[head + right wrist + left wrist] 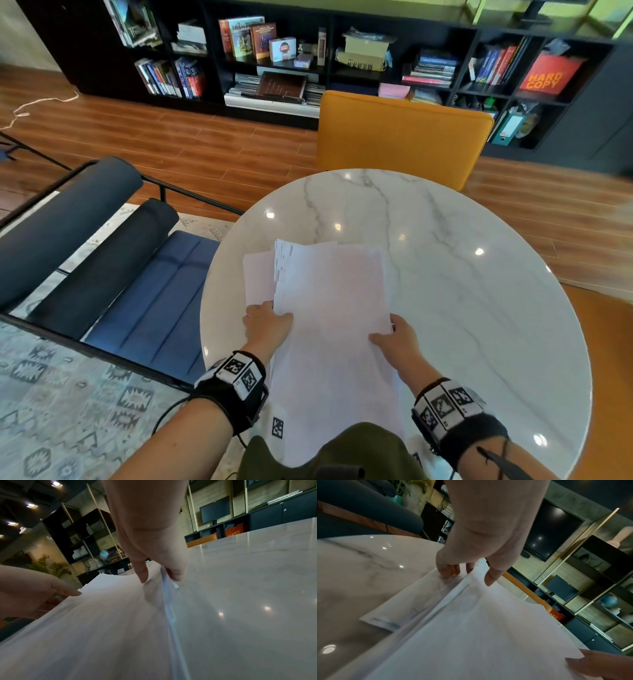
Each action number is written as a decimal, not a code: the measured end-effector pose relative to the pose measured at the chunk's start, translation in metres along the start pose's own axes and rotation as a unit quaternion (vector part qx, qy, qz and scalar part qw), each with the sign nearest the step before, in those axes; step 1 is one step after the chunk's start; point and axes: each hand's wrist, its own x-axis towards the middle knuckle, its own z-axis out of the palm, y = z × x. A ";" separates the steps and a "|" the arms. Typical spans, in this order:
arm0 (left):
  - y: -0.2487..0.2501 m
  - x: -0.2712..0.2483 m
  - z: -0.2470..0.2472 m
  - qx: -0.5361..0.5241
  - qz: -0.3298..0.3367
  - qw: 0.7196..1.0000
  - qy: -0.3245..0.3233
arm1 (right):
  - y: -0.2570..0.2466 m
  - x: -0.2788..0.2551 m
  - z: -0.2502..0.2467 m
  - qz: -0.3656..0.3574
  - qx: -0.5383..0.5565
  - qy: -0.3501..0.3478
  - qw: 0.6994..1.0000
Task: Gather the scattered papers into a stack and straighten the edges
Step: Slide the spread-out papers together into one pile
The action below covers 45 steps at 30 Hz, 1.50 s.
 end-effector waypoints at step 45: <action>-0.020 -0.003 -0.023 -0.214 -0.100 0.972 0.020 | -0.018 -0.001 0.021 0.049 -0.092 -0.043 0.994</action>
